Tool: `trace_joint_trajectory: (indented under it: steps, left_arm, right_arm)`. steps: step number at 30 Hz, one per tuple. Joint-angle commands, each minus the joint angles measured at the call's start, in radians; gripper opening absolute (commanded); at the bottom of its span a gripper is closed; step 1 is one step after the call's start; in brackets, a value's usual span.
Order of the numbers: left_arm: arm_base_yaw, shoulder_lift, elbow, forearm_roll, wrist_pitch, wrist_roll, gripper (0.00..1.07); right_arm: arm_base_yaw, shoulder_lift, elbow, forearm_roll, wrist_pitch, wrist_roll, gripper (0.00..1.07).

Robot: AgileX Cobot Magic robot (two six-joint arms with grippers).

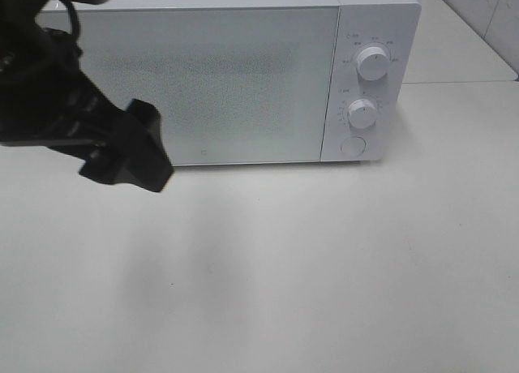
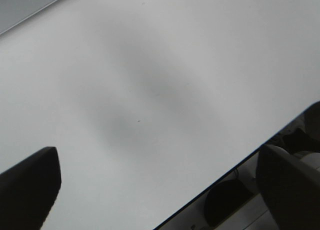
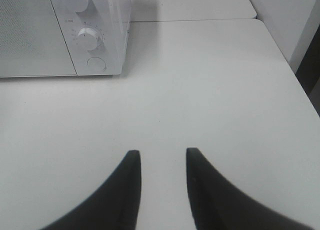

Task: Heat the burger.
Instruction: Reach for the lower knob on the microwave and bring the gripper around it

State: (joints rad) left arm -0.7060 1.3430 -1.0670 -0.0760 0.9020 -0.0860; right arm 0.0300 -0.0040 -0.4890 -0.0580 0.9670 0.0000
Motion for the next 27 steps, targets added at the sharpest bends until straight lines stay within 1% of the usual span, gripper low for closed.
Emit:
trace_joint_trajectory:
  steps: [1, 2, 3, 4, 5, 6, 7, 8, 9, 10, 11, 12, 13, 14, 15, 16, 17, 19, 20, 21, 22, 23, 26, 27]
  left_arm:
    - [0.102, -0.029, -0.005, 0.022, 0.091, -0.016, 1.01]
    - [0.189, -0.036, -0.004, 0.039, 0.141, 0.003, 1.01]
    - [0.189, -0.036, -0.004, 0.039, 0.141, 0.003, 1.01]
    - [0.274, -0.049, 0.006, 0.051, 0.176, 0.028, 1.01]
    - [0.322, -0.059, 0.016, 0.055, 0.185, 0.043, 1.01]
    - [0.322, -0.059, 0.016, 0.055, 0.185, 0.043, 1.01]
    - [0.408, -0.083, 0.046, 0.058, 0.183, 0.076, 1.01]
    - [0.455, -0.093, 0.065, 0.058, 0.181, 0.098, 1.01]
    - [0.455, -0.093, 0.065, 0.058, 0.181, 0.098, 1.01]
    - [0.540, -0.112, 0.105, 0.058, 0.172, 0.124, 1.01]
    - [0.578, -0.124, 0.129, 0.056, 0.165, 0.127, 1.01]
    - [0.578, -0.124, 0.129, 0.056, 0.165, 0.127, 1.01]
    - [0.637, -0.151, 0.171, 0.050, 0.147, 0.127, 1.01]
    - [0.657, -0.171, 0.190, 0.047, 0.138, 0.127, 1.01]
    - [0.657, -0.171, 0.190, 0.047, 0.138, 0.127, 1.01]
    - [0.690, -0.217, 0.237, 0.042, 0.125, 0.126, 1.01]
    - [0.690, -0.217, 0.237, 0.042, 0.125, 0.126, 1.01]
    - [0.698, -0.304, 0.300, 0.028, 0.124, 0.126, 1.01]
    - [0.698, -0.304, 0.300, 0.028, 0.124, 0.126, 1.01]
    - [0.695, -0.373, 0.336, -0.005, 0.124, 0.126, 1.01]
    - [0.695, -0.402, 0.355, -0.029, 0.124, 0.127, 1.01]
    - [0.695, -0.484, 0.390, -0.063, 0.124, 0.130, 1.01]
    - [0.695, -0.529, 0.406, -0.076, 0.124, 0.130, 1.01]
    - [0.695, -0.610, 0.433, -0.075, 0.124, 0.130, 1.01]
  right_arm:
    - [-0.005, -0.029, 0.000, 0.006, -0.004, -0.005, 0.34]
    - [-0.005, -0.029, 0.000, 0.006, -0.004, -0.005, 0.34]
    - [-0.005, -0.029, 0.000, 0.006, -0.004, -0.005, 0.34]
    - [-0.005, -0.029, 0.000, 0.006, -0.004, -0.005, 0.34]
    - [-0.005, -0.029, 0.000, 0.006, -0.004, -0.005, 0.34]
    - [-0.005, -0.029, 0.000, 0.006, -0.004, -0.005, 0.34]
    - [-0.005, -0.029, 0.000, 0.006, -0.004, -0.005, 0.34]
    - [-0.005, -0.029, 0.000, 0.006, -0.004, -0.005, 0.34]
    - [-0.005, -0.029, 0.000, 0.006, -0.004, -0.005, 0.34]
    - [-0.005, -0.029, 0.000, 0.006, -0.004, -0.005, 0.34]
    - [-0.005, -0.029, 0.000, 0.006, -0.004, -0.005, 0.34]
    - [-0.005, -0.029, 0.000, 0.006, -0.004, -0.005, 0.34]
    - [-0.005, -0.029, 0.000, 0.006, -0.004, -0.005, 0.34]
    - [-0.005, -0.029, 0.000, 0.006, -0.004, -0.005, 0.34]
    - [-0.005, -0.029, 0.000, 0.006, -0.004, -0.005, 0.34]
    - [-0.005, -0.029, 0.000, 0.006, -0.004, -0.005, 0.34]
    - [-0.005, -0.029, 0.000, 0.006, -0.004, -0.005, 0.34]
    - [-0.005, -0.029, 0.000, 0.006, -0.004, -0.005, 0.34]
    - [-0.005, -0.029, 0.000, 0.006, -0.004, -0.005, 0.34]
    - [-0.005, -0.029, 0.000, 0.006, -0.004, -0.005, 0.34]
    - [-0.005, -0.029, 0.000, 0.006, -0.004, -0.005, 0.34]
    - [-0.005, -0.029, 0.000, 0.006, -0.004, -0.005, 0.34]
    - [-0.005, -0.029, 0.000, 0.006, -0.004, -0.005, 0.34]
    - [-0.005, -0.029, 0.000, 0.006, -0.004, -0.005, 0.34]
